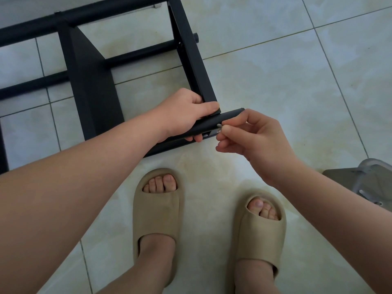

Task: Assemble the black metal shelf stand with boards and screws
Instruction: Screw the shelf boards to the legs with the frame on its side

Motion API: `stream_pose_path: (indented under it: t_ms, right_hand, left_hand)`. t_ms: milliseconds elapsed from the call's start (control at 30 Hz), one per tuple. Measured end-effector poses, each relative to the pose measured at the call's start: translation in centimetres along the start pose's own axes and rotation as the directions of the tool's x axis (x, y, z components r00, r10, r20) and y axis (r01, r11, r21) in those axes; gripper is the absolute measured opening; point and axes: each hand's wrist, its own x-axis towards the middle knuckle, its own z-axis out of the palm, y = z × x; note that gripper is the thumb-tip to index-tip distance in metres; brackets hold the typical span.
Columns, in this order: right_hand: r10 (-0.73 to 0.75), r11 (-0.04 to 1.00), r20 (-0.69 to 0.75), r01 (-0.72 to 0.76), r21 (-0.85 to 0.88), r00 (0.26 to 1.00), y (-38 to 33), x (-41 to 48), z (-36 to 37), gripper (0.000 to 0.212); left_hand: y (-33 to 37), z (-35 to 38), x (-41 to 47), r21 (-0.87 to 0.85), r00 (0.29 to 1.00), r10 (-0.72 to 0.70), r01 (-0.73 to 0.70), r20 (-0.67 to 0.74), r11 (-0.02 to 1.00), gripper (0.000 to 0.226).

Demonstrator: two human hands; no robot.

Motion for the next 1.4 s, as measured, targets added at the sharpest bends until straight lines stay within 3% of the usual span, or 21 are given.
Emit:
stream_pose_path:
  t_ms: [100,233,333,400,567,800,1100,1233,1400]
  right_hand:
    - [-0.002,0.998,-0.013,0.003,0.061,1.000,0.3,-0.4,0.0,0.018]
    - [-0.184,0.938,-0.049,0.160,-0.307,0.982,0.8,-0.4,0.6,0.024]
    - [-0.207,0.896,-0.047,0.170,-0.409,0.977,0.8,-0.1,0.8,0.021]
    - [-0.192,0.918,-0.064,0.156,-0.364,0.979,0.8,-0.1,0.9,0.020]
    - [-0.077,0.997,-0.122,0.077,-0.004,0.990,1.5,-0.6,1.7,0.019]
    - [-0.149,0.966,-0.049,0.135,-0.220,0.988,0.9,-0.1,1.0,0.022]
    - [-0.017,0.998,-0.054,0.020,0.058,0.998,0.8,-0.4,1.1,0.016]
    - [-0.064,0.998,-0.076,0.064,-0.006,0.995,0.9,-0.4,1.1,0.019]
    - [-0.147,0.947,-0.080,0.117,-0.298,0.986,0.8,0.2,1.2,0.024]
  left_hand:
    - [0.0,0.0,0.0,0.001,1.000,0.002,-0.002,0.000,1.000,0.045]
    - [0.0,0.0,0.1,0.004,1.000,-0.003,0.003,-0.006,1.000,0.045]
    - [0.0,0.0,0.1,0.007,1.000,0.000,0.000,-0.008,1.000,0.045]
    - [0.0,0.0,0.0,0.004,1.000,0.002,-0.002,-0.006,1.000,0.045]
    - [0.2,0.0,-0.1,0.007,1.000,0.000,0.000,0.001,1.000,0.045]
    - [0.1,-0.2,0.0,0.005,1.000,-0.014,0.014,0.013,1.000,0.044]
    - [0.1,-0.1,0.0,-0.007,1.000,-0.017,0.017,0.020,1.000,0.045]
    - [0.1,-0.2,0.0,-0.005,1.000,-0.008,0.008,0.016,1.000,0.045]
    - [0.0,0.0,0.1,-0.005,1.000,0.003,-0.003,0.011,1.000,0.045]
